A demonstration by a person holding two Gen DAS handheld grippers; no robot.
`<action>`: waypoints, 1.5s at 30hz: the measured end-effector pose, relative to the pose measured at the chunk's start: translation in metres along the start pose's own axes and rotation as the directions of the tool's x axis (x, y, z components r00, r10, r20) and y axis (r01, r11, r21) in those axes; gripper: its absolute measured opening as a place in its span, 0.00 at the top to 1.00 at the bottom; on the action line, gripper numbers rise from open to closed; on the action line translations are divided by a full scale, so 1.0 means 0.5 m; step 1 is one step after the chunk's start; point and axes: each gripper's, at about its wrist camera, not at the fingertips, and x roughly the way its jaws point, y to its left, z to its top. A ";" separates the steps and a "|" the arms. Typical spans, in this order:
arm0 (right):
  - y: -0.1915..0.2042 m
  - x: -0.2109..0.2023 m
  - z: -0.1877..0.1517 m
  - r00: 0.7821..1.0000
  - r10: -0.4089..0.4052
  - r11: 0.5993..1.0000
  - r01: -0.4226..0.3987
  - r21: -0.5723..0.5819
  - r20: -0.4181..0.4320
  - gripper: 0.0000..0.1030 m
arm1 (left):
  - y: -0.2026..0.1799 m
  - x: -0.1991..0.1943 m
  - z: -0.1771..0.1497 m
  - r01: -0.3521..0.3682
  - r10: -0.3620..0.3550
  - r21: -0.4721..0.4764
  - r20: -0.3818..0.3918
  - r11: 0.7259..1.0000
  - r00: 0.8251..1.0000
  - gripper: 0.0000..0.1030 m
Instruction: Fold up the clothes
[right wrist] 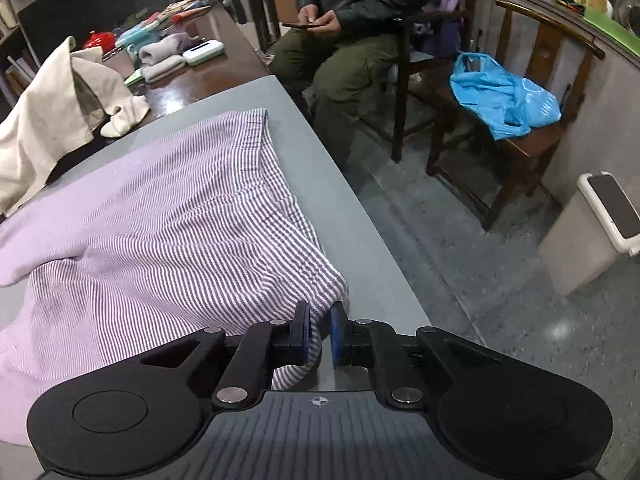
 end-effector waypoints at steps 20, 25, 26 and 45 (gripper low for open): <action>0.034 -0.007 0.007 0.992 -0.119 0.990 0.121 -0.072 0.029 0.91 | 0.047 -0.106 -0.005 -0.275 0.277 -0.029 0.071 0.961 0.958 0.95; 0.053 0.012 -0.004 0.983 -0.182 0.981 0.181 -0.073 -0.008 0.91 | 0.062 -0.109 -0.052 -0.338 0.339 0.075 -0.006 0.938 0.941 0.94; 0.052 0.015 -0.005 0.983 -0.182 0.981 0.181 -0.066 -0.008 0.88 | 0.065 -0.114 -0.051 -0.322 0.323 0.075 -0.003 0.944 0.946 0.93; 0.037 -0.018 0.148 0.980 0.030 0.994 -0.007 -0.112 0.198 0.59 | -0.188 -0.015 0.241 0.023 -0.028 0.087 0.055 0.996 0.998 0.71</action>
